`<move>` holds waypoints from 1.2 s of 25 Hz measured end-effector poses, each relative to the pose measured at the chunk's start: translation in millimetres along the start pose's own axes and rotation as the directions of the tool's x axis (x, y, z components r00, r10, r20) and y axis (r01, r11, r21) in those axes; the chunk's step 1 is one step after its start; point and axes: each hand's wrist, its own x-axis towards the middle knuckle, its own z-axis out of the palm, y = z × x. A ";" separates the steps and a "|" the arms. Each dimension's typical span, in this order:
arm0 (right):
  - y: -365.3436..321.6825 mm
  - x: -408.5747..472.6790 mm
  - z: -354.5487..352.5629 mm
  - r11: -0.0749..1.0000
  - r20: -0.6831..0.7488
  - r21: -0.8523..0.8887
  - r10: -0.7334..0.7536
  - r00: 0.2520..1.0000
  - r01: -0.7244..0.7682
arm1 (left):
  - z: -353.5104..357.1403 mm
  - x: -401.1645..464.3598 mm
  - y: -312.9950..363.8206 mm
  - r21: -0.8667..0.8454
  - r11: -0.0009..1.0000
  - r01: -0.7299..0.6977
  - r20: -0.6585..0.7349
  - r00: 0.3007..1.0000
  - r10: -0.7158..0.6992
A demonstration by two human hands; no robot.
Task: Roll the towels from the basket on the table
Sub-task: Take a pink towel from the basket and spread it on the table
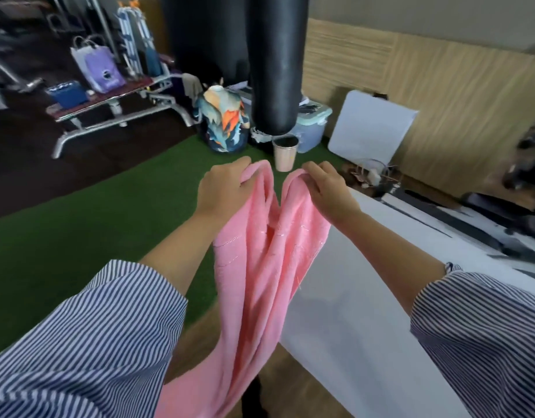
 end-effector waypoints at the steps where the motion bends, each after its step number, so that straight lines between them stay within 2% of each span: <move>1: 1.9 22.4 19.3 1.000 0.019 0.007 0.000 1.000 0.000 | 0.9 10.5 -25.5 0.023 0.997 0.075 -0.006 0.997 -0.075; 4: 9.2 103.0 79.1 0.998 0.091 0.035 0.057 0.994 -0.061 | -0.8 52.1 -102.8 0.054 0.948 0.312 -0.057 0.949 -0.309; 7: 14.7 185.0 121.3 0.990 0.101 0.031 0.134 0.986 -0.138 | -15.4 98.5 -171.5 0.042 0.825 0.564 -0.187 0.815 -0.548; 9: 24.7 239.9 138.0 0.980 0.102 0.027 0.196 0.975 -0.199 | -28.0 126.8 -209.1 0.011 0.760 0.650 -0.259 0.736 -0.625; 10: 32.2 263.4 142.6 0.975 0.104 0.005 0.220 0.970 -0.222 | -33.8 138.6 -222.7 0.000 0.748 0.664 -0.277 0.718 -0.638; 13: 42.5 329.9 138.7 0.964 0.032 -0.031 0.267 0.963 -0.266 | -48.4 177.0 -244.1 -0.003 0.784 0.621 -0.312 0.744 -0.591; 16: 22.3 390.0 105.9 0.952 -0.150 0.138 0.294 0.944 -0.275 | -64.9 224.8 -242.6 -0.074 0.847 0.526 -0.401 0.762 -0.508; 19: 18.1 409.4 82.6 0.930 -0.213 0.303 0.279 0.936 -0.208 | -68.8 240.8 -230.2 -0.124 0.881 0.456 -0.455 0.763 -0.459; 23: 57.5 379.7 88.7 0.953 -0.071 0.160 0.270 0.960 -0.256 | -39.0 206.6 -229.1 -0.042 0.858 0.511 -0.300 0.813 -0.499; 25: 76.6 369.5 85.7 0.964 -0.065 0.097 0.255 0.965 -0.248 | -26.1 200.0 -227.2 0.015 0.843 0.538 -0.223 0.824 -0.521; 28: 103.2 368.0 84.2 0.963 -0.112 0.096 0.261 0.959 -0.251 | -7.6 198.6 -220.4 0.112 0.844 0.524 -0.132 0.850 -0.510; 30: 122.1 361.8 90.4 0.977 -0.048 -0.041 0.209 0.977 -0.211 | 12.0 185.9 -221.2 0.122 0.835 0.536 -0.084 0.844 -0.529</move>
